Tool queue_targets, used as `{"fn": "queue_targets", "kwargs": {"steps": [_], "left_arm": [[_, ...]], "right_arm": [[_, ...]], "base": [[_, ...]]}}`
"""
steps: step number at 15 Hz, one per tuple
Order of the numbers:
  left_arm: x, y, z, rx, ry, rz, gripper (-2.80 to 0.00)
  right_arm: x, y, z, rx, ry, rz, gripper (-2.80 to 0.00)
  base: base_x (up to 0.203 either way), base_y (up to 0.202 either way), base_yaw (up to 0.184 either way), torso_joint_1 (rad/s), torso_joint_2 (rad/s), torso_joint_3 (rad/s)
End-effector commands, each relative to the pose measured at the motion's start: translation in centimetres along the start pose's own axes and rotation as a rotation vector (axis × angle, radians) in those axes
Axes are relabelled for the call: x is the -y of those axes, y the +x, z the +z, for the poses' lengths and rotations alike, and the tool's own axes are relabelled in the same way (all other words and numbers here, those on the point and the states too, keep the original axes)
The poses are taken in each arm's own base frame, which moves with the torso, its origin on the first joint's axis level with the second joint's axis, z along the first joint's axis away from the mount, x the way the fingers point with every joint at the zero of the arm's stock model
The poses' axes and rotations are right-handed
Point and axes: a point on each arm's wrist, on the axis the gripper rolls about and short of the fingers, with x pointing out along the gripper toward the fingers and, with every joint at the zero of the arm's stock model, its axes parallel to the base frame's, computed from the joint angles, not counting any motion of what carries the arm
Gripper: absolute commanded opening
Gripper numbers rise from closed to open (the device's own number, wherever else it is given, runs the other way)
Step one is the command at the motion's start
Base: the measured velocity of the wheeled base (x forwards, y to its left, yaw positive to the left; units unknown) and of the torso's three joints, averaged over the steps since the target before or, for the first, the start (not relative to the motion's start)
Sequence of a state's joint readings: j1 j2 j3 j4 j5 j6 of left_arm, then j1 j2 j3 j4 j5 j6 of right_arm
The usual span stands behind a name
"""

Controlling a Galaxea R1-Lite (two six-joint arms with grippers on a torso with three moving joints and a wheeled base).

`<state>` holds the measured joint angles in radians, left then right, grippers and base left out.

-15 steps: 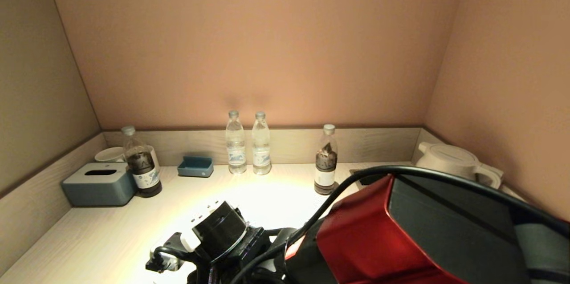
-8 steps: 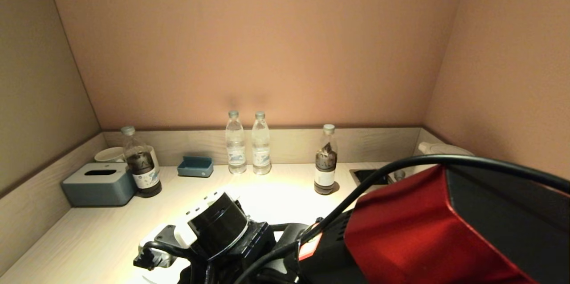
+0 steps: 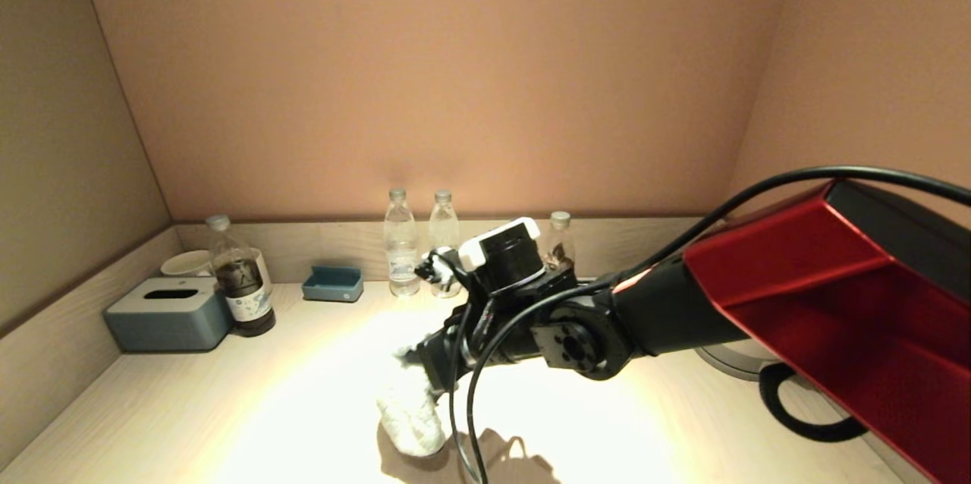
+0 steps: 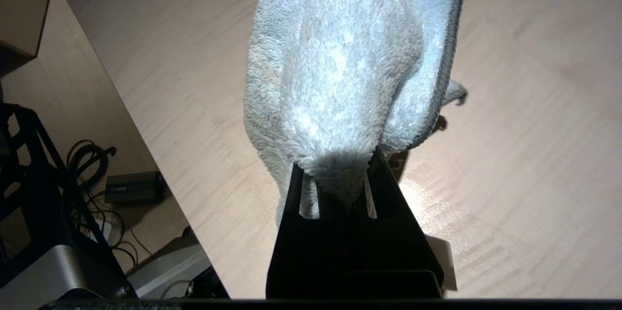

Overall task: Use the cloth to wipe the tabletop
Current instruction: Sweep the stains on the table, then place the tablecloth

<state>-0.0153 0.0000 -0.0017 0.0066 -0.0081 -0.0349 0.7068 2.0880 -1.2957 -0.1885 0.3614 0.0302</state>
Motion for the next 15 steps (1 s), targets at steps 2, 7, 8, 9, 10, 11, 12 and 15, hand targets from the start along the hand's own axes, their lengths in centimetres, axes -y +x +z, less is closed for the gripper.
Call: {"fn": "queue_targets", "kwargs": {"steps": [2,7,8,9,10,11,12,15], "left_arm": [[0.0,0.0,0.0,0.0,0.0,0.0,-2.8],[0.0,0.0,0.0,0.0,0.0,0.0,-2.8],[0.0,0.0,0.0,0.0,0.0,0.0,-2.8],[0.0,0.0,0.0,0.0,0.0,0.0,-2.8],[0.0,0.0,0.0,0.0,0.0,0.0,-2.8],[0.0,0.0,0.0,0.0,0.0,0.0,-2.8],[0.0,0.0,0.0,0.0,0.0,0.0,-2.8],[0.0,0.0,0.0,0.0,0.0,0.0,-2.8]], "right_arm": [[4.2,-2.6,0.1,0.04,0.127,-0.173,-2.8],[8.2,-8.2,0.1,0.145,0.343,-0.546,-2.8],[8.4,-9.3,-0.2,0.159,0.378,-0.59,-2.8],[8.5,-10.2,-0.4,0.165,0.391,-0.621,-2.8],[8.5,-11.1,-0.7,0.169,0.398,-0.654,-2.8],[8.5,-12.6,-1.2,0.173,0.409,-0.7,-2.8],[8.9,-14.1,-1.9,0.175,0.426,-0.752,-2.8],[10.8,-17.5,-3.7,0.163,0.455,-0.9,-2.8]], "base": [[0.0,0.0,0.0,0.0,0.0,0.0],[0.0,0.0,0.0,0.0,0.0,0.0],[0.0,0.0,0.0,0.0,0.0,0.0],[0.0,0.0,0.0,0.0,0.0,0.0],[0.0,0.0,0.0,0.0,0.0,0.0],[0.0,0.0,0.0,0.0,0.0,0.0],[0.0,0.0,0.0,0.0,0.0,0.0],[0.0,0.0,0.0,0.0,0.0,0.0]]}}
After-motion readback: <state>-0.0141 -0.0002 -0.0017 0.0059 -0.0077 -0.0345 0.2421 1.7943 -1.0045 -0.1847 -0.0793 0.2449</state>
